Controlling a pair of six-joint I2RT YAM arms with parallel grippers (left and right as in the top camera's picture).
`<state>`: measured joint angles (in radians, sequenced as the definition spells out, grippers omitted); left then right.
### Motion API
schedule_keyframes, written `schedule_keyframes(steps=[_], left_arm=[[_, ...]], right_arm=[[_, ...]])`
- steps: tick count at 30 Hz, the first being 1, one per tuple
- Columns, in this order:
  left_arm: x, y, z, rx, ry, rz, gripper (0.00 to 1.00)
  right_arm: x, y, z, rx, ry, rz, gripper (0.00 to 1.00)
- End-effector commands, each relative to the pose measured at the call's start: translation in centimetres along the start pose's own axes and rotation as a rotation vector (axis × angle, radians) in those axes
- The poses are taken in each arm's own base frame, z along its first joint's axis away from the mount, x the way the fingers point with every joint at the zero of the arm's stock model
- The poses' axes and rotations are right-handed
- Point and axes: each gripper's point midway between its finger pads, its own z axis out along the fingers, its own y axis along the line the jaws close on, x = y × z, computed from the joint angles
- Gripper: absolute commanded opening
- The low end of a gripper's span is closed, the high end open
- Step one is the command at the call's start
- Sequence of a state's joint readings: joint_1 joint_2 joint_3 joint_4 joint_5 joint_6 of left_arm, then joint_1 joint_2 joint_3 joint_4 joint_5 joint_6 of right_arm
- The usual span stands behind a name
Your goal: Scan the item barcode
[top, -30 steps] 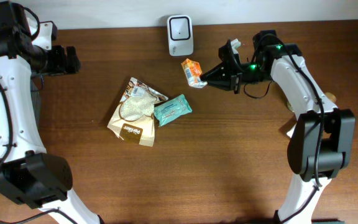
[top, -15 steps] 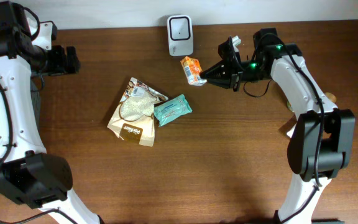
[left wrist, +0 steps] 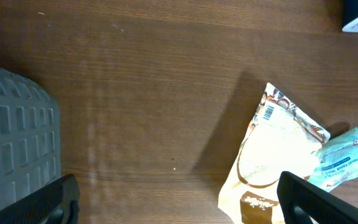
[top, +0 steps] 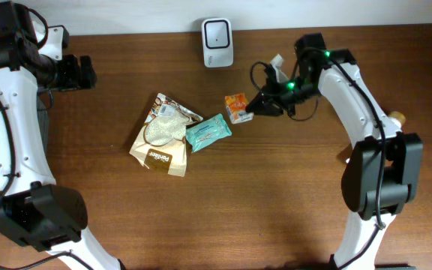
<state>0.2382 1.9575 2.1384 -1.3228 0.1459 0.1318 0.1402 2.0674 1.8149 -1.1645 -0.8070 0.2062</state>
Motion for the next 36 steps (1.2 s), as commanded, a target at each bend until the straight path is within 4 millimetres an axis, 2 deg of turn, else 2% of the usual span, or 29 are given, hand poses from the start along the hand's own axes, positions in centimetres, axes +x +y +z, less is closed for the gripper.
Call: schedule_keyframes(steps=[1, 3, 7, 9, 12, 15, 17, 19, 20, 22, 25, 29, 33, 36], left_arm=[[-0.2, 0.1, -0.3, 0.006, -0.011, 0.011, 0.99], [-0.2, 0.1, -0.3, 0.006, -0.011, 0.011, 0.99], [-0.2, 0.1, -0.3, 0.006, -0.011, 0.011, 0.99], [-0.2, 0.1, -0.3, 0.006, -0.011, 0.011, 0.99], [-0.2, 0.1, -0.3, 0.006, -0.011, 0.011, 0.99], [-0.2, 0.1, -0.3, 0.006, -0.011, 0.011, 0.99], [-0.2, 0.1, -0.3, 0.006, -0.011, 0.011, 0.99], [-0.2, 0.1, -0.3, 0.006, -0.011, 0.011, 0.99], [-0.2, 0.1, -0.3, 0.006, -0.011, 0.011, 0.99], [-0.2, 0.1, -0.3, 0.006, -0.011, 0.011, 0.99], [-0.2, 0.1, -0.3, 0.006, -0.011, 0.011, 0.99], [-0.2, 0.1, -0.3, 0.006, -0.011, 0.011, 0.99], [-0.2, 0.1, -0.3, 0.006, -0.011, 0.011, 0.99], [-0.2, 0.1, -0.3, 0.006, -0.011, 0.011, 0.99]], right_arm=[[-2.8, 1.8, -3.6, 0.27, -0.157, -0.153, 0.04], [-4.1, 3.5, -5.2, 0.353, -0.24, -0.219, 0.04], [-8.4, 5.5, -9.2, 0.657, -0.52, -0.344, 0.04], [-10.3, 6.6, -10.0, 0.779, -0.634, -0.426, 0.04], [-13.0, 8.7, -10.1, 0.907, -0.77, -0.54, 0.04], [-15.5, 10.4, -8.9, 0.922, -0.848, -0.649, 0.04], [-16.8, 10.5, -8.2, 0.919, -0.877, -0.674, 0.04], [-17.9, 9.4, -7.4, 0.93, -0.876, -0.669, 0.04], [-18.1, 8.8, -7.0, 0.932, -0.865, -0.662, 0.04], [-17.8, 6.5, -6.4, 0.9, -0.849, -0.524, 0.04], [-17.3, 5.4, -5.2, 0.774, -0.76, -0.486, 0.05], [-15.8, 4.1, -3.1, 0.595, -0.634, -0.382, 0.26], [-14.0, 2.6, -0.2, 0.499, -0.521, -0.224, 0.28], [-12.5, 0.7, 2.5, 0.449, -0.451, -0.008, 0.3]])
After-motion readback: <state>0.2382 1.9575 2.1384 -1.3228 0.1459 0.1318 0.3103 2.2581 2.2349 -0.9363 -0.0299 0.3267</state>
